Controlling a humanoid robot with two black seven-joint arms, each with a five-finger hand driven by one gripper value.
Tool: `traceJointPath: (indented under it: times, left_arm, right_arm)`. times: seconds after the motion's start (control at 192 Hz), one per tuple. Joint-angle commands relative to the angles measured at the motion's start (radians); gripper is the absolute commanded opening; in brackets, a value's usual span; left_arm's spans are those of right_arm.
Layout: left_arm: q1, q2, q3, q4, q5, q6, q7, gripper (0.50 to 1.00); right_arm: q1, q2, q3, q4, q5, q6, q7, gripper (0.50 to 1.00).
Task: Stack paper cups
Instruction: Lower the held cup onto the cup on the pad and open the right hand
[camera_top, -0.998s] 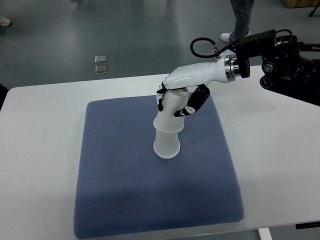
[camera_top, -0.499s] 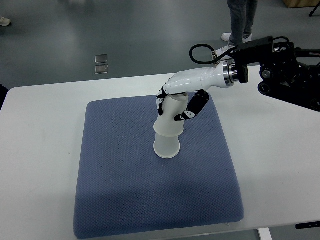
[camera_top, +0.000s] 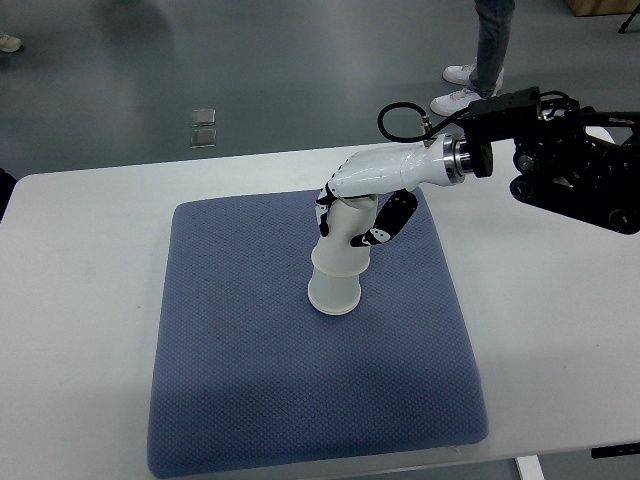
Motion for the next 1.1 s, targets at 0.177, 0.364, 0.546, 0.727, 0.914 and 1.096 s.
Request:
traceJointPath:
  times: [0.177,0.364,0.546,0.727,0.914,1.096]
  left_arm:
    - [0.000,0.000,0.001,0.000,0.000,0.000,0.000,1.000]
    - [0.000,0.000,0.001,0.000,0.000,0.000,0.000,1.000]
    - [0.000,0.000,0.000,0.000,0.000,0.000,0.000,1.000]
    - [0.000,0.000,0.000,0.000,0.000,0.000,0.000,1.000]
    - [0.000,0.000,0.000,0.000,0.000,0.000,-0.001,1.000]
    - [0.000,0.000,0.000,0.000,0.000,0.000,-0.001,1.000]
  right_arm:
    - [-0.003,0.003,0.003,-0.010,0.006,-0.006,0.002,0.717]
    - [-0.003,0.004,0.003,-0.010,0.010,-0.001,0.003,0.805]
    - [-0.003,0.003,0.004,-0.008,0.012,-0.001,0.005,0.844]
    - [0.000,0.003,0.004,-0.007,0.014,-0.001,0.005,0.858]
    - [0.007,-0.004,0.020,0.004,0.015,0.003,0.005,0.860]
    - [0.001,0.003,0.033,0.007,0.015,0.008,0.003,0.860]
